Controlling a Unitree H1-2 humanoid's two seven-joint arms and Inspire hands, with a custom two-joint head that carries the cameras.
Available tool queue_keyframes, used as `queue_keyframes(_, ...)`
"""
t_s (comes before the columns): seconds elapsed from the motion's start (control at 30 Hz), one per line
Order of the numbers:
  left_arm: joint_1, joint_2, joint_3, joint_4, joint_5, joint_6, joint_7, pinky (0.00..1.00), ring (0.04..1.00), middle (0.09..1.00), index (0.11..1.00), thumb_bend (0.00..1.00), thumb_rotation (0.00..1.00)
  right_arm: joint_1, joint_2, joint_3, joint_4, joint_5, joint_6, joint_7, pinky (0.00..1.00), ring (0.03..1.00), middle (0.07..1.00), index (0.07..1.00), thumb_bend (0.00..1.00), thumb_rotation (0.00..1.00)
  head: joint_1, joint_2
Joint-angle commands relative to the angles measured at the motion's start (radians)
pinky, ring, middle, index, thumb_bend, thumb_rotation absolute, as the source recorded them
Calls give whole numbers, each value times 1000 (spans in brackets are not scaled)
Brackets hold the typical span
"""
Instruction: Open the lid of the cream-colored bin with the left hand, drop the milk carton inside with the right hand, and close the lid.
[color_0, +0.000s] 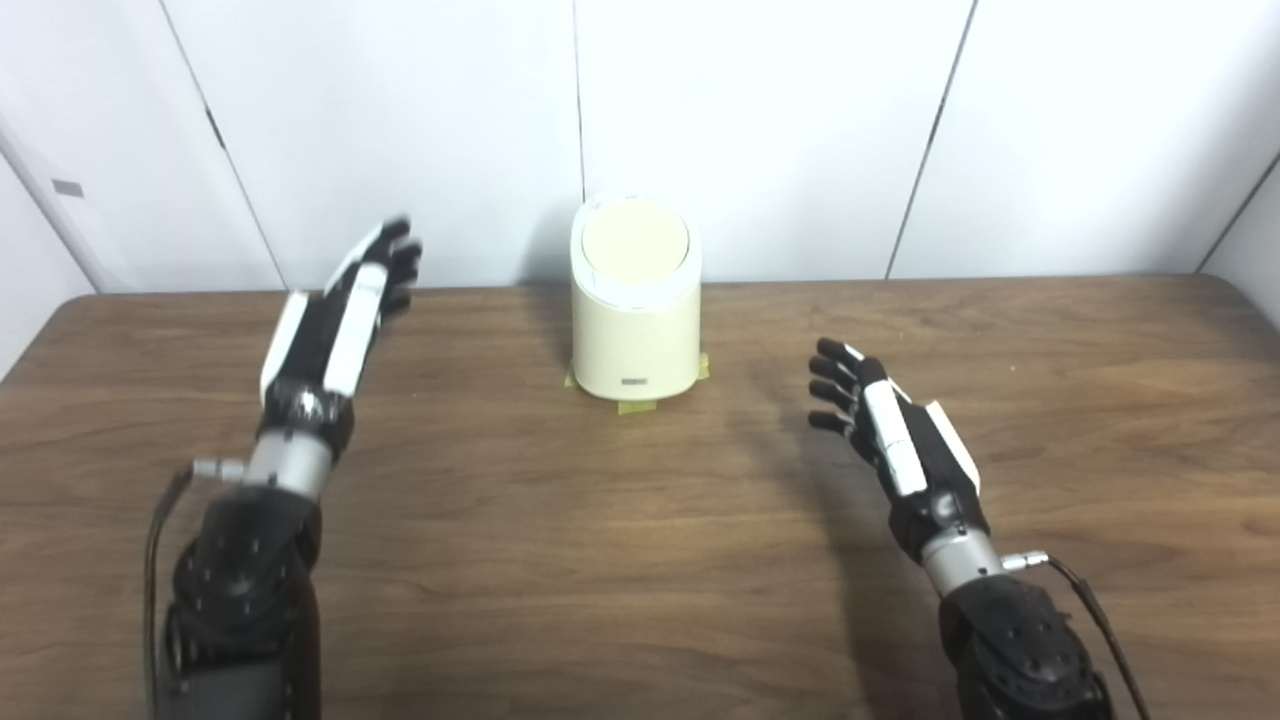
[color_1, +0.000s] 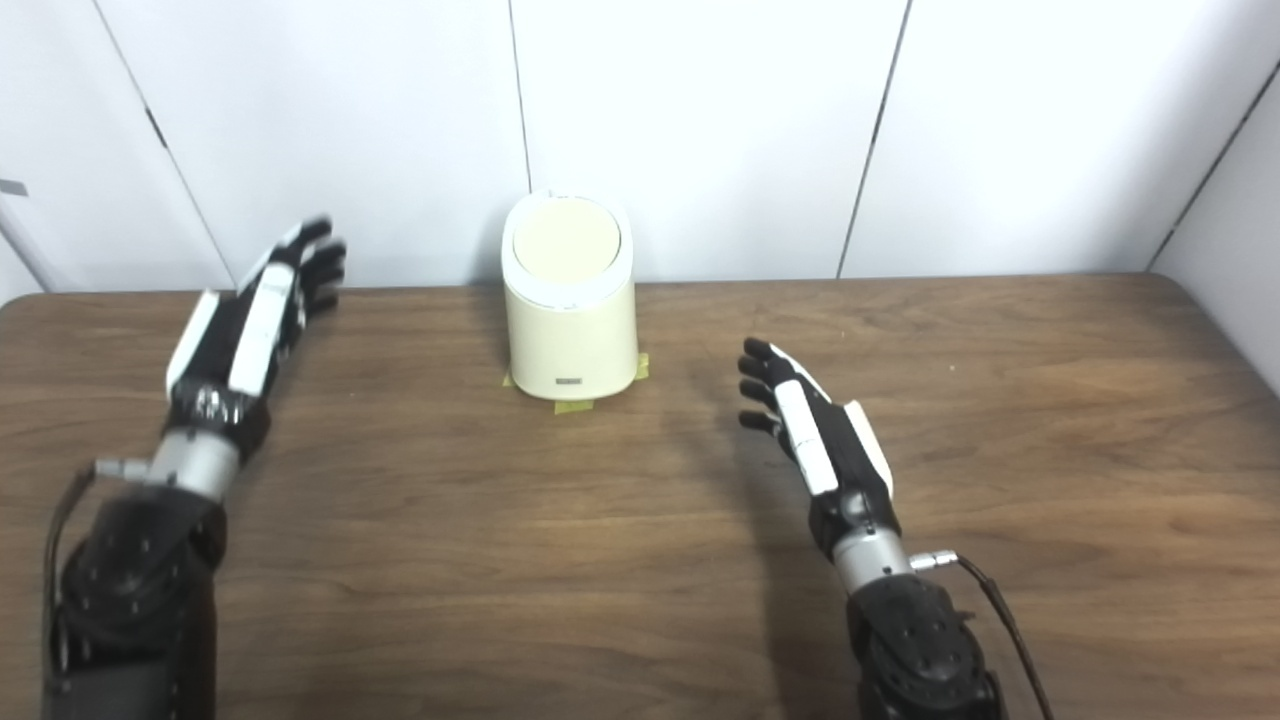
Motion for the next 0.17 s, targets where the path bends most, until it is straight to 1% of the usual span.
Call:
queue_keyframes(0.0,3,-7,20,-41,-53,-10,30,905,914,902,912,468,1000,-48,3,-15,-39,20,-8,-4,813,878,881,879,641,1000,0,4)
queue_keyframes(0.07,32,-8,20,-47,-74,-16,35,925,922,913,925,445,1000,-55,5,-23,-36,32,-8,-4,848,894,889,879,631,1000,0,3)
queue_keyframes(0.13,54,-7,17,-49,-96,-26,40,941,929,922,936,412,1000,-61,5,-30,-34,40,-5,-5,861,898,889,875,643,1000,1,3)
